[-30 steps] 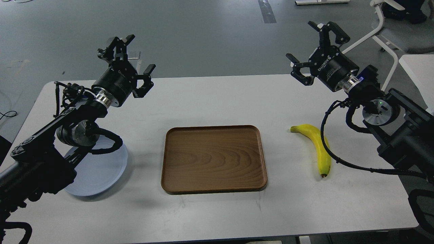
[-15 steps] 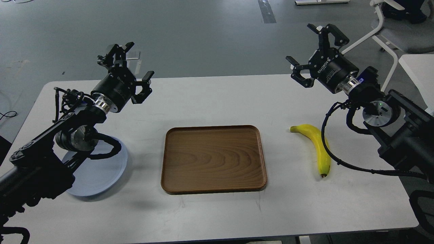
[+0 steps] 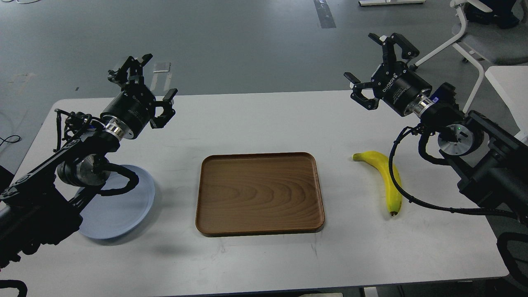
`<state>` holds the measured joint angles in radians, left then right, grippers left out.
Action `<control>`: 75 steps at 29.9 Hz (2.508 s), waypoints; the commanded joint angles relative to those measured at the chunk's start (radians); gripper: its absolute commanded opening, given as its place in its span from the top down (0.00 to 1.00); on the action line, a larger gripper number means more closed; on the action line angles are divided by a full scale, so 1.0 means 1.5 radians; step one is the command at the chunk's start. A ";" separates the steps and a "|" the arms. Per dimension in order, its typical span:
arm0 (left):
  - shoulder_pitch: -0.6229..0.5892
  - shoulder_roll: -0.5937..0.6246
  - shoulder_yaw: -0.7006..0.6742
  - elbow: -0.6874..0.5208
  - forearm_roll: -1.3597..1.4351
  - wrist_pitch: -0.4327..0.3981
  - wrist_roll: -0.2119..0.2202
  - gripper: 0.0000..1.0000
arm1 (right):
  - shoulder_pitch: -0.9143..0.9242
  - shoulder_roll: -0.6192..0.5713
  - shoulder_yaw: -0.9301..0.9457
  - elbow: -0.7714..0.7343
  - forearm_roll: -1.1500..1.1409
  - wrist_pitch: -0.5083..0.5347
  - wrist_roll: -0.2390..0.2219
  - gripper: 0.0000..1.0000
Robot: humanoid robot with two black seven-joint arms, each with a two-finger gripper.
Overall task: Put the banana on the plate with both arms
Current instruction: 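Raise the left arm and move the left gripper toward the blue plate, then lower the left gripper to the blue plate's rim and grasp it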
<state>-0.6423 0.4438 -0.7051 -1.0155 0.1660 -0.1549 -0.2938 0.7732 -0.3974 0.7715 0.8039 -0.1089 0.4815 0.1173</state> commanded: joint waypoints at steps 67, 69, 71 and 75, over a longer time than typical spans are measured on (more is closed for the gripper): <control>0.152 0.371 0.435 0.007 0.736 0.402 -0.130 0.02 | -0.026 -0.007 -0.022 0.007 -0.018 -0.001 0.002 0.00; 0.153 0.364 0.435 0.018 0.735 0.401 -0.130 0.02 | -0.029 -0.007 -0.022 0.007 -0.019 -0.001 0.003 0.00; 0.153 0.353 0.435 0.032 0.730 0.398 -0.130 0.02 | -0.033 -0.007 -0.022 0.007 -0.018 -0.001 0.003 0.00; 0.158 0.335 0.435 0.054 0.718 0.391 -0.130 0.03 | -0.034 -0.007 -0.022 0.007 -0.019 -0.001 0.003 0.00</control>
<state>-0.4116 0.9645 -0.0522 -0.9579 1.2534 0.4388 -0.4888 0.7245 -0.4077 0.7378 0.8145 -0.1373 0.4801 0.1211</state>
